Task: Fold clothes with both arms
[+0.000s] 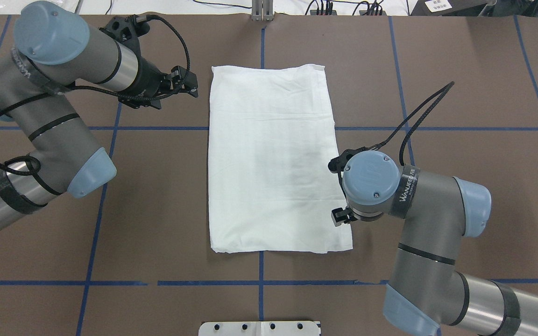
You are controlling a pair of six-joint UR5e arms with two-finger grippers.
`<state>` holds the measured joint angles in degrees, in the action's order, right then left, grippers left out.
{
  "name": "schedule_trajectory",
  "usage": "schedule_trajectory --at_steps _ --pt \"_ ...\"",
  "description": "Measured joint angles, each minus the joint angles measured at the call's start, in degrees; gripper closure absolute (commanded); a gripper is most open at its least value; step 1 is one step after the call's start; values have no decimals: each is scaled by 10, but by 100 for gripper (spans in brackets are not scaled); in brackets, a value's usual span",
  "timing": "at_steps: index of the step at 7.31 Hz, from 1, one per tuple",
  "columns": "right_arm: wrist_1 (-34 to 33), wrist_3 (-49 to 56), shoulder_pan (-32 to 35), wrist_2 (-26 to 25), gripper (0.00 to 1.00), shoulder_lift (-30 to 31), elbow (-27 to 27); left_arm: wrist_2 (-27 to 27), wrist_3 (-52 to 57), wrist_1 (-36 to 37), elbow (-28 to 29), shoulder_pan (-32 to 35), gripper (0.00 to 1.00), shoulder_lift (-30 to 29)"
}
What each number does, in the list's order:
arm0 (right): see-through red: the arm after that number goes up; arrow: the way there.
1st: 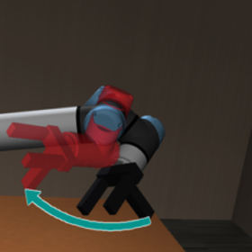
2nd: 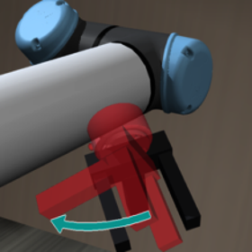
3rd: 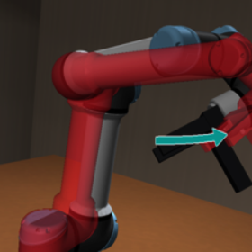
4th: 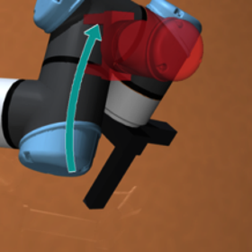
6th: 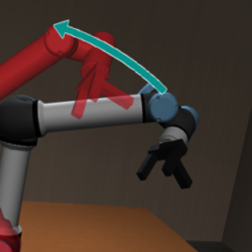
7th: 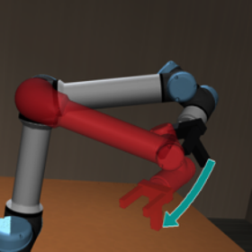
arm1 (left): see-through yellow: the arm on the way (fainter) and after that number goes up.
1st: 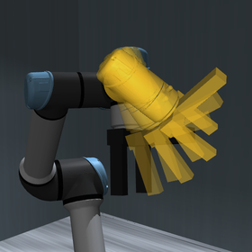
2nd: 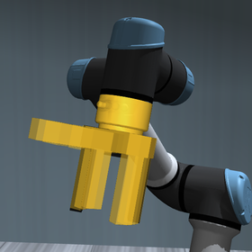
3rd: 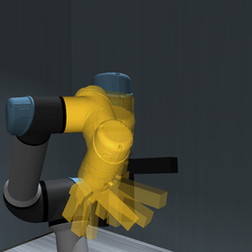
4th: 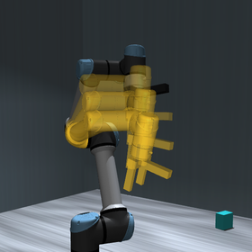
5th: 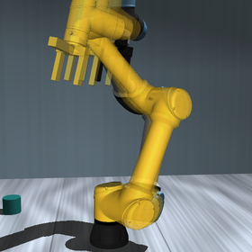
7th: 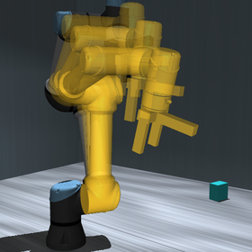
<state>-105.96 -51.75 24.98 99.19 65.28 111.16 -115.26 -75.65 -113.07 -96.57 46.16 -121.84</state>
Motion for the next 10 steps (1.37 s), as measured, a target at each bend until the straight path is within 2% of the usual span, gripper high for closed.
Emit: schedule_trajectory --at_steps 3,5,7,9,10 --pt "61 -37 17 23 0 -5 36 10 -82 0 -19 -61 0 30" --pt "80 -80 47 69 0 -5 50 36 -175 4 -52 -131 1 59" --pt "109 -97 66 98 0 -2 50 66 -258 18 -63 -201 4 63" --pt "116 -101 69 102 0 -2 49 89 -298 30 -64 -246 11 63" --pt "117 -101 69 102 0 -2 49 92 -315 34 -63 -260 20 63"
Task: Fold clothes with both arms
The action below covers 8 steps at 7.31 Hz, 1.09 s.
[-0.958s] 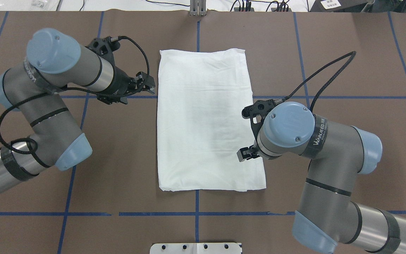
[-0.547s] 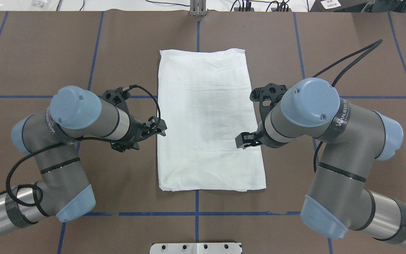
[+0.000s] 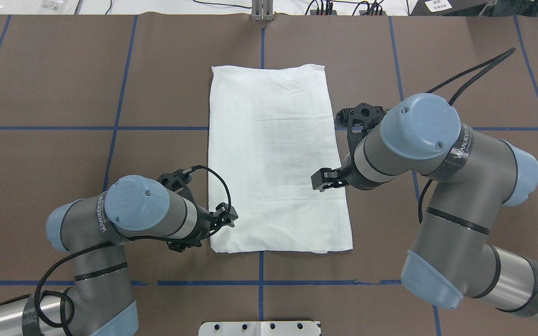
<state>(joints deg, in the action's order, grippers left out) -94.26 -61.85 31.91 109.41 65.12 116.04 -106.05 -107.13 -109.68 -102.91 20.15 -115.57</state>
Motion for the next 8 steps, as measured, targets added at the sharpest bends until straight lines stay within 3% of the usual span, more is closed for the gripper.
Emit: schedule_trajectory --at_steps 1,2,8 --pt "0 0 0 0 0 0 -1 2 -12 5 1 -14 28 -1" --pt "0 0 0 0 0 0 -1 2 -17 7 2 -21 31 -2" --pt "0 0 2 0 0 0 -4 10 -15 8 7 -11 32 -5"
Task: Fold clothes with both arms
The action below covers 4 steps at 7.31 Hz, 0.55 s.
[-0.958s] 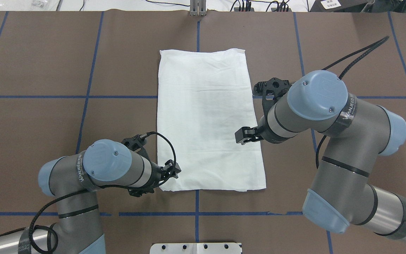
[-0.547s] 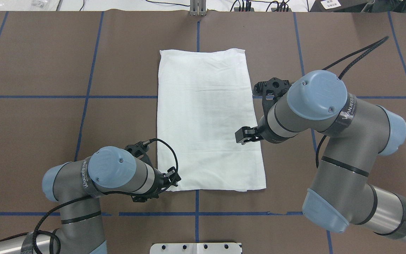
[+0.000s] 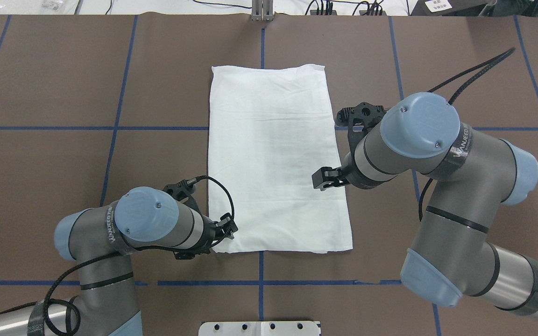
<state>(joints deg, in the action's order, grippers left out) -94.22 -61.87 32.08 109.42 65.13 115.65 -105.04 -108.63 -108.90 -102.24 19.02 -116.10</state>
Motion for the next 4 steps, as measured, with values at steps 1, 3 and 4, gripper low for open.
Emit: schedule_trajectory --at_steps 1,3,4 --pt "0 0 0 0 0 0 -1 3 2 0 2 0 32 0" --pt "0 0 0 0 0 0 -1 4 2 0 3 0 41 -1" --pt "0 0 1 0 0 1 -2 4 2 0 3 -2 61 -1"
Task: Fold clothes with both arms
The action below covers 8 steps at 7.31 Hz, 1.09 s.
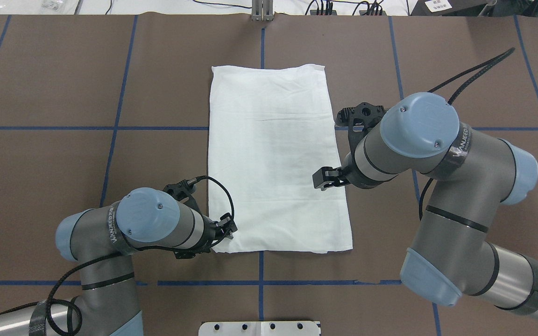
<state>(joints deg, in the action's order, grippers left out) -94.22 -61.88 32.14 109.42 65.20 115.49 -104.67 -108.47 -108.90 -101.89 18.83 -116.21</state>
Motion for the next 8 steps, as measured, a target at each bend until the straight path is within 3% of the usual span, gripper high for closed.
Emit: schedule_trajectory --at_steps 1,2,6,8 --pt "0 0 0 0 0 0 0 0 0 0 0 -1 86 -1" --pt "0 0 0 0 0 0 0 1 0 -1 2 -2 100 -3" --pt "0 -8 -1 0 0 0 1 1 2 -1 -2 6 100 -5" --pt "1 -77 -14 -1 0 -2 1 -2 3 1 -15 14 100 -4"
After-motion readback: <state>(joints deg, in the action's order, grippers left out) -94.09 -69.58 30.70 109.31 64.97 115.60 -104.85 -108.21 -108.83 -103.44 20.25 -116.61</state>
